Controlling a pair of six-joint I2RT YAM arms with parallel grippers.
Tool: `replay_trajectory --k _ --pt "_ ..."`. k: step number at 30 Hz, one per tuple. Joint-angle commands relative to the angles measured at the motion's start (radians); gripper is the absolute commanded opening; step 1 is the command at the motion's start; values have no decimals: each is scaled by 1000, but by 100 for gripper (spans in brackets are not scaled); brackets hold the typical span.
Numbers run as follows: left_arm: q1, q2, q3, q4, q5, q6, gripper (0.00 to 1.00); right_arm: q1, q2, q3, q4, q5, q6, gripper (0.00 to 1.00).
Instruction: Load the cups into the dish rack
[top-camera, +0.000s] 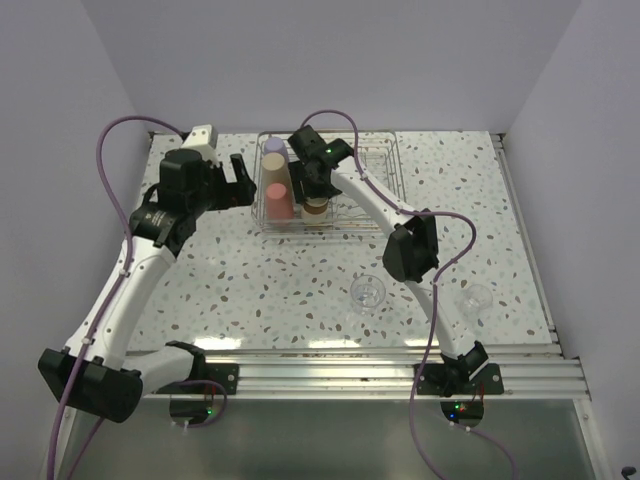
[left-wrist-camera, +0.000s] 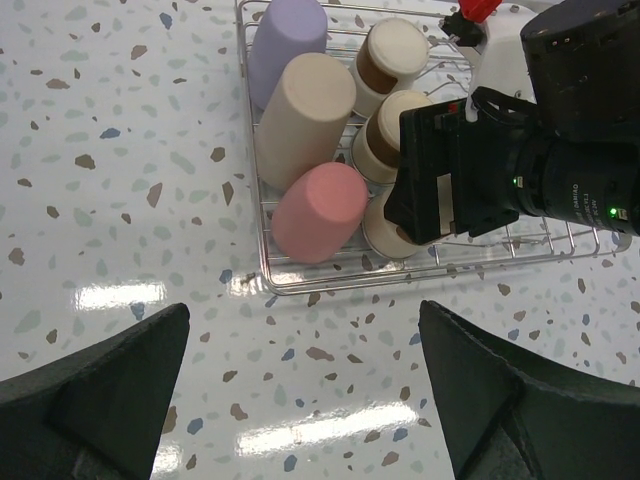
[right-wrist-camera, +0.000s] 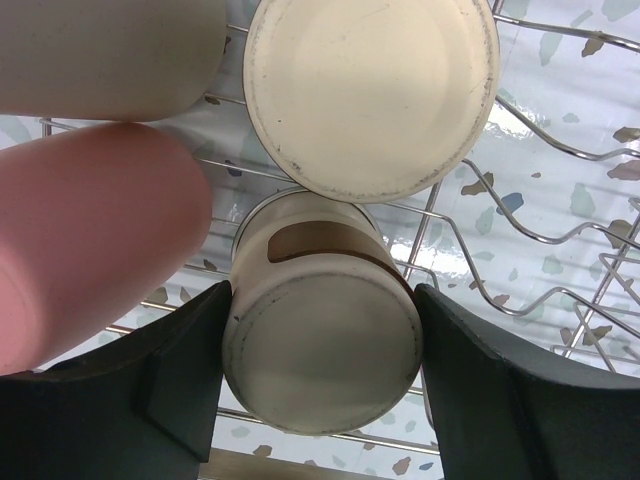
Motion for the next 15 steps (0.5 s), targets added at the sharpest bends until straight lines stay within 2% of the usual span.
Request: replay_trajectory --k 1,3,4,5,7,15 --pt "3 10 14 52 19 27 100 1 -10 35 7 17 -9 36" --pt "3 16 16 56 22 24 100 4 -13 35 7 11 -10 48" --pt "3 18 17 59 22 24 100 1 -18 34 6 11 -9 59" --pt "3 19 19 60 24 25 100 4 -19 34 6 8 -9 62" --pt "3 22 20 65 24 24 100 2 -27 34 6 0 -9 68" --pt "3 30 31 63 24 16 100 4 -62 12 3 -17 -9 80"
